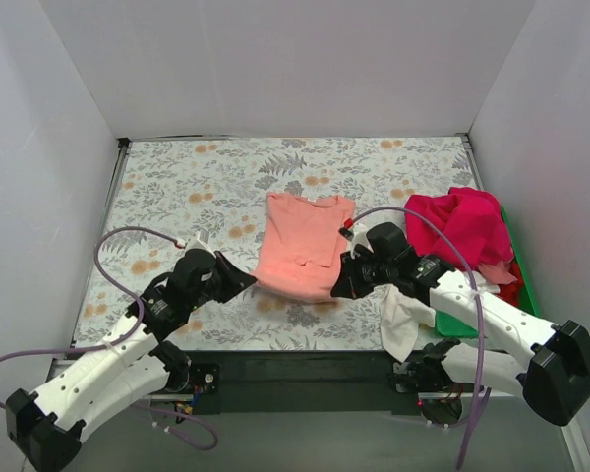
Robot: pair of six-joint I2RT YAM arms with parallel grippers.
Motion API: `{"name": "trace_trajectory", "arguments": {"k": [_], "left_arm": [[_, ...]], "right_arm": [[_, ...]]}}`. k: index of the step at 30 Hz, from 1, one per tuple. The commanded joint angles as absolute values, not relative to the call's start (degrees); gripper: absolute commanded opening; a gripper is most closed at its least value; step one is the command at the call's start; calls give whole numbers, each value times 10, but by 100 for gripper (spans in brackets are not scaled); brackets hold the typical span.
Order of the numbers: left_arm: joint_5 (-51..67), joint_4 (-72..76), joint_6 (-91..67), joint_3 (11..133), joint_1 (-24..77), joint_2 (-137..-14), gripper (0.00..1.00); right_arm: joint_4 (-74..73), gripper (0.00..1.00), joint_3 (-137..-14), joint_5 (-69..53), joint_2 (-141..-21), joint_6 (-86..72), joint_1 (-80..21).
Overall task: Fold and stack the t-shirts
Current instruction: Fold the tshirt
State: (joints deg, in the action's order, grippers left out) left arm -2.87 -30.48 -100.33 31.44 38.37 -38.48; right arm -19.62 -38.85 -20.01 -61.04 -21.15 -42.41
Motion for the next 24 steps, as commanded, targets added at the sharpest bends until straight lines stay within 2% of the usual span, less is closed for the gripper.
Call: {"name": "trace_trajectory", "arguments": {"k": [1, 10, 24], "left_arm": [[-90, -251, -986, 351, 383, -436, 0], [-181, -220, -911, 503, 374, -588, 0], [-103, -139, -830, 637, 275, -796, 0]], "right_arm": [[-201, 1, -438, -192, -630, -185, -384], [-191, 1, -540, -213, -706, -149, -280], [-188, 1, -652, -297, -836, -131, -192]]}}
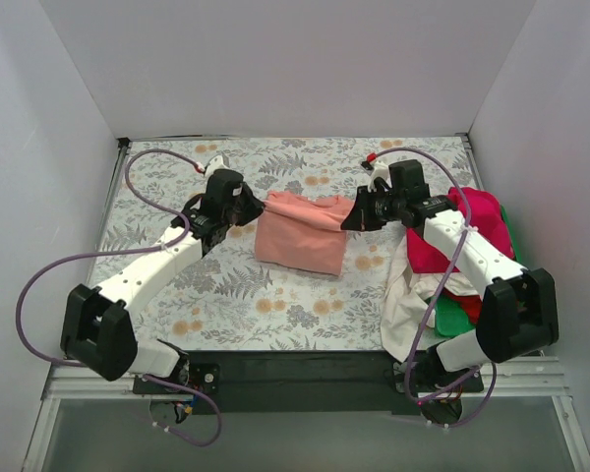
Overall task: Fold and stack the t-shirts
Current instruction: Fold the tshirt
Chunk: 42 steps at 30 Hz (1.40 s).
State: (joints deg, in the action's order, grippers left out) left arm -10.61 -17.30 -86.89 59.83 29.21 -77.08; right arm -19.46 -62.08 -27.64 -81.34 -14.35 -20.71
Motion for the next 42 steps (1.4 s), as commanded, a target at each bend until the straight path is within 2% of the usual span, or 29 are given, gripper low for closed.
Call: {"name": "trace_trajectory", "arguments": {"k": [1, 24, 25, 27, 28, 29, 30, 31, 32, 34, 35, 42], "left_arm": [[-99, -135, -827, 644, 272, -808, 0], [-1, -97, -776, 864, 193, -1138, 0], [-1, -98, -771, 874, 193, -1149, 5], [24, -98, -754, 894, 192, -1164, 23], [26, -98, -746, 901, 192, -1180, 35], [32, -99, -741, 908, 192, -1186, 63], [37, -102, -729, 917, 192, -1190, 75], [38, -104, -725, 919, 192, -1190, 83], [34, -103, -724, 918, 192, -1187, 89], [36, -99, -722, 902, 192, -1170, 91], [39, -98, -722, 895, 192, -1164, 91], [58, -92, -745, 796, 192, -1089, 95]], "right_arm": [[-187, 1, -656, -299, -842, -130, -183], [-163, 1, -866, -349, -1124, -149, -107], [-163, 1, -874, -349, -1134, -148, -103], [-164, 15, -896, -345, -1157, -146, -99], [-163, 26, -904, -341, -1164, -147, -97], [-163, 45, -920, -336, -1175, -147, -96], [-164, 52, -927, -322, -1179, -155, -92], [-165, 59, -932, -311, -1182, -159, -92], [-165, 76, -935, -297, -1181, -159, -92], [-166, 91, -929, -295, -1175, -157, -92], [-166, 94, -913, -296, -1164, -156, -93], [-144, 96, -798, -240, -1087, -168, -115]]}}
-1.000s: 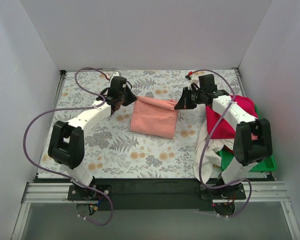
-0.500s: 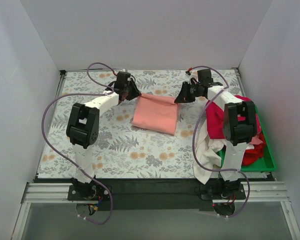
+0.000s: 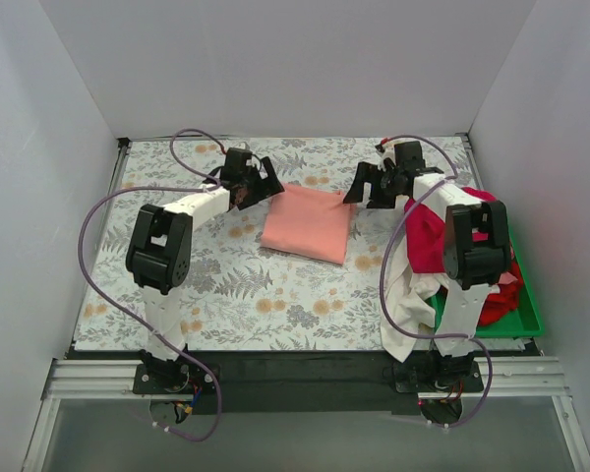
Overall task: Fold and stack the t-shirts
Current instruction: Fold the tshirt, then neatly place the folded tshirt to the corner
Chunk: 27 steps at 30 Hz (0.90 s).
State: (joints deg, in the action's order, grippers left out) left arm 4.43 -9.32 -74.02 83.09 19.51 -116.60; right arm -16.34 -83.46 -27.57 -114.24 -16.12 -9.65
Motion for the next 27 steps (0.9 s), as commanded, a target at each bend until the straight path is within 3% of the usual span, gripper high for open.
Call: {"name": "trace_trajectory", "arguments": {"k": [1, 11, 19, 25, 27], "left_arm": [[56, -91, -753, 766, 192, -1077, 95], [28, -77, -796, 575, 192, -891, 97], [-13, -86, -809, 519, 192, -803, 97], [-36, -104, -815, 510, 192, -766, 98], [-41, -106, -816, 506, 192, -754, 98]], "right_arm": [[-142, 96, -774, -231, -1081, -168, -120], [-119, 74, -711, -119, -1066, -196, -187], [-119, 61, -727, -79, -1115, -212, -215], [-121, 39, -765, -55, -1157, -204, -223], [-120, 21, -778, -41, -1165, -190, -221]]}}
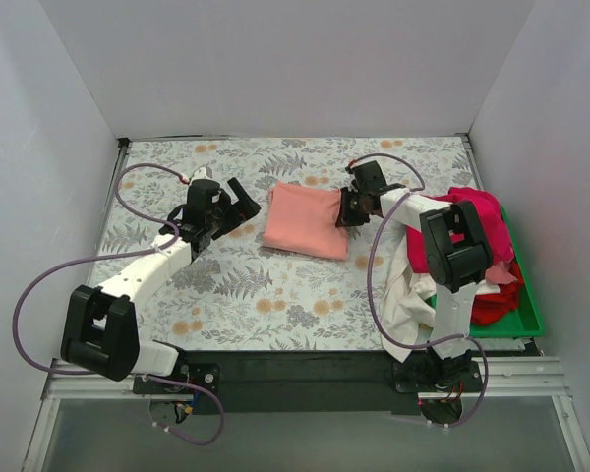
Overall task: Fold and stack the t-shirts
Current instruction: Neatly place the folded tshirt to the corner
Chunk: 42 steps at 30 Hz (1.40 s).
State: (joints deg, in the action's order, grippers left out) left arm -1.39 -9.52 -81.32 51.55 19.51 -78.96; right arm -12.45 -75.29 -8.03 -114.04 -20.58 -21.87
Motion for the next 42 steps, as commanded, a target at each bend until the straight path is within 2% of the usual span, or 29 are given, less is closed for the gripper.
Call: {"name": "trace_trajectory", "arguments": {"k": [1, 2, 8, 15, 23, 32, 40, 41, 42], "left_arm": [[-48, -107, -816, 503, 192, -751, 98], [-55, -108, -816, 502, 192, -748, 98], [-132, -148, -809, 499, 192, -742, 98], [-159, -149, -797, 487, 191, -737, 98], [-188, -150, -801, 489, 190, -744, 98], [-204, -151, -801, 502, 189, -745, 98], [-214, -151, -806, 508, 189, -749, 98], [-213, -151, -806, 509, 189, -748, 98], [-211, -151, -806, 511, 189, -747, 98]], "right_arm": [[-120, 11, -800, -39, -1178, -179, -221], [-120, 2, -812, -28, -1185, -142, -220], [-208, 1, -989, 64, -1262, -58, -184], [-221, 1, -1094, 98, -1297, 40, -103], [-226, 1, -1188, 160, -1352, 137, -31], [-203, 1, -1305, 148, -1426, 162, 35], [-172, 1, -1302, 148, -1425, 165, 58], [-168, 6, -1302, 149, -1423, 165, 59], [-158, 16, -1302, 151, -1421, 165, 59]]}}
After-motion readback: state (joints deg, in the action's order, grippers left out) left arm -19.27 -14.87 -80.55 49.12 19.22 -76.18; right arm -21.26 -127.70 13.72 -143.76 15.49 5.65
